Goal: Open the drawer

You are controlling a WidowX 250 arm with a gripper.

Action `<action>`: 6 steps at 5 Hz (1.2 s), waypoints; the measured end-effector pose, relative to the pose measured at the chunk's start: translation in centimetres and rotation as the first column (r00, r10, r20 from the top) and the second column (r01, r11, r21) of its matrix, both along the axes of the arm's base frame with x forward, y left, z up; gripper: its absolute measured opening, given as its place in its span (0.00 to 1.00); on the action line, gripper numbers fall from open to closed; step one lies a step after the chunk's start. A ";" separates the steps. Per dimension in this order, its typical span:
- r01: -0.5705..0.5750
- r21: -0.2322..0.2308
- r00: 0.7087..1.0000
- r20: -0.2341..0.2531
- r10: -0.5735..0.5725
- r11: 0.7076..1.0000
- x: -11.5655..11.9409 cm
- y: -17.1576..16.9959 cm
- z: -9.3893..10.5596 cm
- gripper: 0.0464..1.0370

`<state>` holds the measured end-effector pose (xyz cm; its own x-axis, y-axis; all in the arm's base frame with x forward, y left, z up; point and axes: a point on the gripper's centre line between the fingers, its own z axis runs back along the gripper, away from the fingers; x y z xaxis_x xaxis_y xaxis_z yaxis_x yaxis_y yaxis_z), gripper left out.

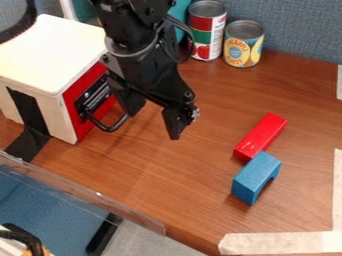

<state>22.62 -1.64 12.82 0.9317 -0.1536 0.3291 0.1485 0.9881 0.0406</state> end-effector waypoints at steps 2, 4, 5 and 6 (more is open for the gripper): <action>-0.047 0.058 0.999 0.001 0.047 0.997 0.4 1.8 -1.3 0.96; -0.131 0.145 0.991 -0.011 0.134 0.981 2.0 5.4 -3.8 0.96; -0.161 0.174 0.985 -0.027 0.168 0.971 3.6 6.8 -4.9 0.96; -0.174 0.196 0.981 -0.048 0.186 0.965 4.9 7.4 -5.9 0.96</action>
